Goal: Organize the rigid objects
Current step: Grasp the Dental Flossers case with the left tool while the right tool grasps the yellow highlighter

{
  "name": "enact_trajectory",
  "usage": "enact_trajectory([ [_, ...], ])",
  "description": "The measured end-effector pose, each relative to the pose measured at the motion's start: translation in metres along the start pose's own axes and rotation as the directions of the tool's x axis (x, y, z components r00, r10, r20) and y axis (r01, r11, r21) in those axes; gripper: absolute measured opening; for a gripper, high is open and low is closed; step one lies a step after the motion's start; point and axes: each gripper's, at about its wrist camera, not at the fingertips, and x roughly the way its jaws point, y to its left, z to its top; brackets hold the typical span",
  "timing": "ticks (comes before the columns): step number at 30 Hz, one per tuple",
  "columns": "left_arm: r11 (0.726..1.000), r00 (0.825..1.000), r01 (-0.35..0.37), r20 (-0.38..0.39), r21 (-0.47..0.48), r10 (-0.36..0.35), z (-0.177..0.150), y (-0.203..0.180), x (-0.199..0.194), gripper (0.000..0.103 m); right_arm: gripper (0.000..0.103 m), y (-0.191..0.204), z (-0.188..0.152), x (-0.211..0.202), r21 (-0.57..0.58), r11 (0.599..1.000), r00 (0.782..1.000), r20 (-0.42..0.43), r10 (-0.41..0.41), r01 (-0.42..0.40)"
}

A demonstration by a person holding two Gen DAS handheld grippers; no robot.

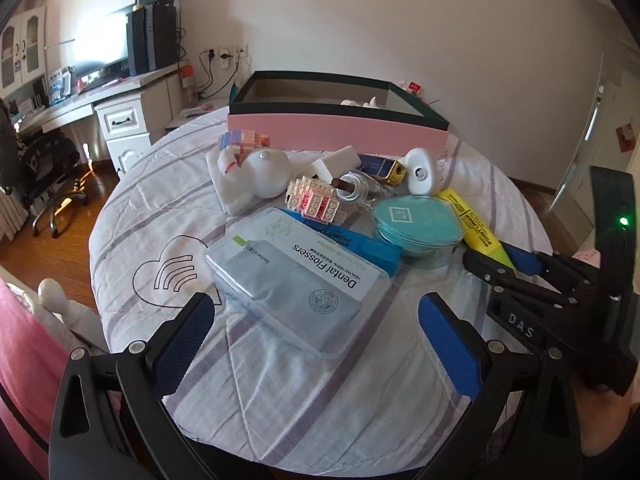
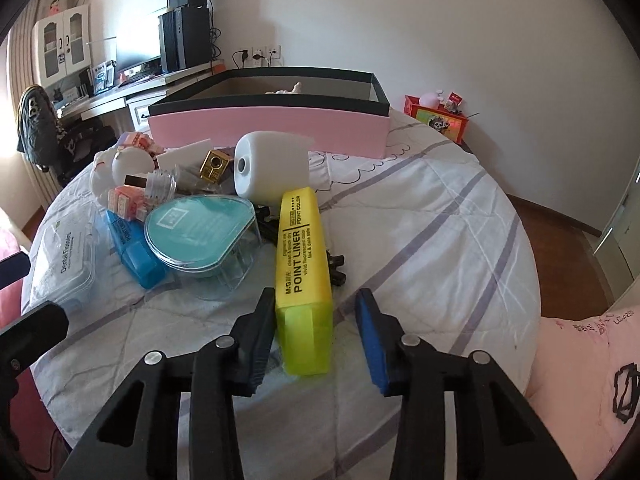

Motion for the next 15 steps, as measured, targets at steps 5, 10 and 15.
enact_trajectory([
  [5, 0.994, 0.99, -0.11, -0.092, -0.02, 0.107, 0.007, -0.004, 0.031, 0.103, 0.028, -0.006, -0.002, -0.001, 0.003, 1.0, 1.0, 0.0, 0.019, -0.019],
  [10, 0.988, 0.984, -0.154, -0.095, -0.027, 0.15, -0.001, 0.014, 0.031, 0.103, 0.027, -0.007, -0.005, -0.006, 0.0, 0.999, 0.999, -0.005, 0.039, -0.039],
  [15, 0.98, 0.982, -0.177, -0.085, -0.091, 0.169, 0.002, 0.035, 0.026, 0.103, 0.028, -0.007, -0.002, -0.003, 0.012, 0.999, 0.999, 0.004, 0.035, -0.035],
])
